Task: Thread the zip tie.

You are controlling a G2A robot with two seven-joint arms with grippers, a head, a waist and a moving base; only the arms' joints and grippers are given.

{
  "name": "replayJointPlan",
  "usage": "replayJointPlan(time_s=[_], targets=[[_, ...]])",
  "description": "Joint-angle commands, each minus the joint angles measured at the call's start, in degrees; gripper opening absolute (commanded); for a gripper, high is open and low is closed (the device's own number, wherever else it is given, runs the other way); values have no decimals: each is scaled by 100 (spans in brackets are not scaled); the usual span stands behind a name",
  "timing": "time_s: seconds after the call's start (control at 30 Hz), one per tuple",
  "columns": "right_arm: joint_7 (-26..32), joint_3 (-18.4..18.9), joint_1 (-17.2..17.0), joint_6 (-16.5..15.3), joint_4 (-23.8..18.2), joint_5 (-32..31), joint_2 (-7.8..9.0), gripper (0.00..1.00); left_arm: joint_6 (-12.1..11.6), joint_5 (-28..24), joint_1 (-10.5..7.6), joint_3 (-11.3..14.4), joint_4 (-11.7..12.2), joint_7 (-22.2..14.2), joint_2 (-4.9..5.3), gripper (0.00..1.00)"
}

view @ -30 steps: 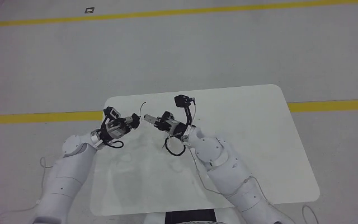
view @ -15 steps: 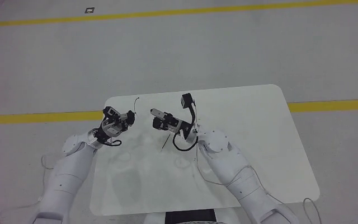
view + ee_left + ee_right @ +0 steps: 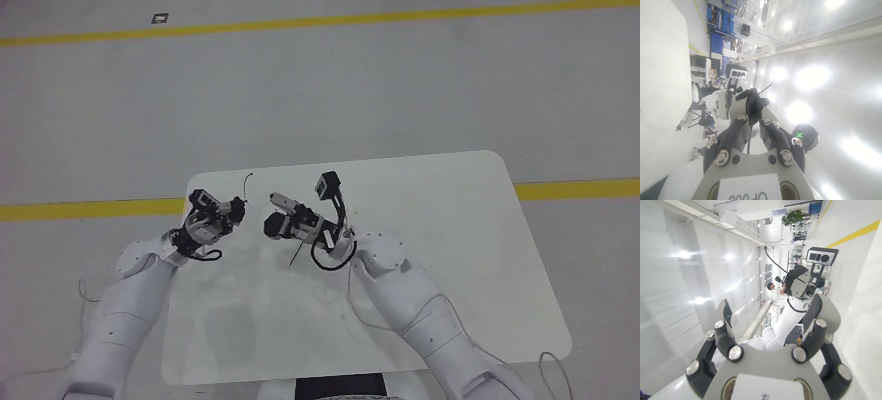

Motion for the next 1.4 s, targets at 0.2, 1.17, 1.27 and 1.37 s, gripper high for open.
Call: replayJointPlan(time_s=[0.2, 1.17, 1.27, 1.37], targets=[[656, -177, 269, 316, 593, 1462, -101, 100, 64, -346, 90, 33, -249, -38, 16, 0], [487, -311, 363, 583, 804, 2179, -143, 43, 10, -475, 376, -124, -782, -28, 29, 0], [480, -359, 388, 557, 836, 2197, -155, 40, 10, -475, 376, -124, -782, -28, 29, 0], [468, -429, 421, 544, 883, 2199, -172, 37, 10, -475, 376, -124, -782, -28, 29, 0]])
